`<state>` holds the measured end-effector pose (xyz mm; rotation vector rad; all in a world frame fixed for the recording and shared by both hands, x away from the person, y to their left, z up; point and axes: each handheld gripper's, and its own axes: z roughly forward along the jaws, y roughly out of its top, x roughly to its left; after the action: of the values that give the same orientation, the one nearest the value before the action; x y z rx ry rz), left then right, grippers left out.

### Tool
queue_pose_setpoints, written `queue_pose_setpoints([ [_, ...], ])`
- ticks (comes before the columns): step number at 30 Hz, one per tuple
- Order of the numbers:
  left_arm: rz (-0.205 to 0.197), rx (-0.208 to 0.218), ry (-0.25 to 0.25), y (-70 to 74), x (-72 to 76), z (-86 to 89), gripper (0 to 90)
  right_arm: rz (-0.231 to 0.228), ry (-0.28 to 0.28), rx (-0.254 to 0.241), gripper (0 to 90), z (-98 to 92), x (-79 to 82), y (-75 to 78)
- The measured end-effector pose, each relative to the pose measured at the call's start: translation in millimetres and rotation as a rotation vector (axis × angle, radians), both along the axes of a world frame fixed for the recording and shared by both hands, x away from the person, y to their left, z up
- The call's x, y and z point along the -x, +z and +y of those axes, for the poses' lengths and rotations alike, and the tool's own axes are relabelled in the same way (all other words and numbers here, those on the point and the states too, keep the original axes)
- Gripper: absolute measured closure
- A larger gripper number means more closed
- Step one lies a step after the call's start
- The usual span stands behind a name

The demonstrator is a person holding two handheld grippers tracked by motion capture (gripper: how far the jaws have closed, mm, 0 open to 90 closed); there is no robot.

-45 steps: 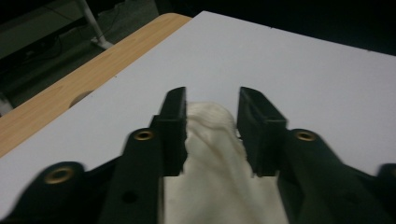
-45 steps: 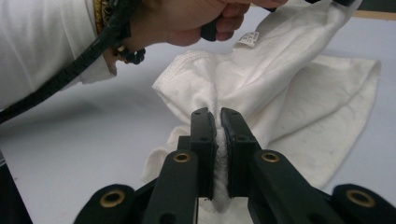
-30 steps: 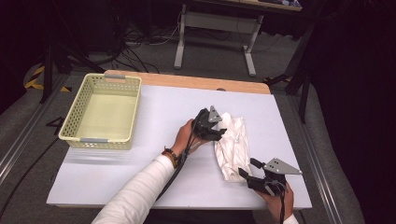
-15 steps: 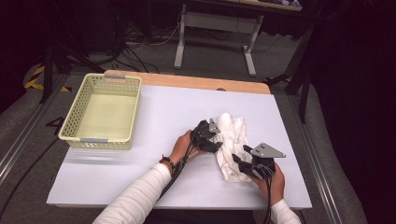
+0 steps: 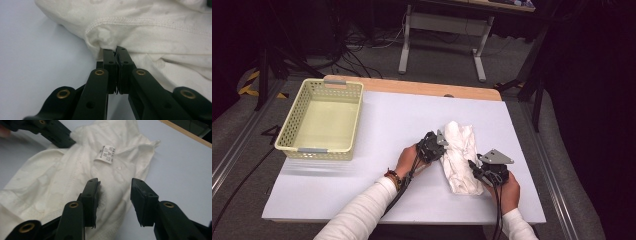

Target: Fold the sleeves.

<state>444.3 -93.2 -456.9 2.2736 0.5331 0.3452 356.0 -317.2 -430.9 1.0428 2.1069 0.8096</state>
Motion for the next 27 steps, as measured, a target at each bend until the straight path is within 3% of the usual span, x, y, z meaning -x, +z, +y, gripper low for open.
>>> queue_pose_setpoints([
  [4, -0.009, 0.0, 0.002, 0.2, 3.8, 9.5, 87.9, -0.005, -0.042, -0.015, 57.4, -12.7, 1.7, 2.2],
  [9, 0.001, 0.017, 0.01, 0.2, 10.7, 30.7, 88.0, 0.033, -0.051, -0.037, 55.0, -20.7, 4.1, 1.7],
  [16, -0.017, 0.025, 0.031, -2.0, 20.2, 66.7, 87.9, 0.073, 0.015, -0.014, 52.4, -7.6, 6.5, -1.5],
  [21, -0.023, 0.022, 0.052, -2.9, 24.8, 85.9, 87.8, 0.082, 0.08, -0.05, 52.6, 0.5, 9.5, -0.2],
  [27, -0.042, -0.007, 0.066, -1.9, 29.8, 99.3, 87.8, 0.035, 0.204, -0.129, 70.0, 17.5, 14.6, 11.8],
])
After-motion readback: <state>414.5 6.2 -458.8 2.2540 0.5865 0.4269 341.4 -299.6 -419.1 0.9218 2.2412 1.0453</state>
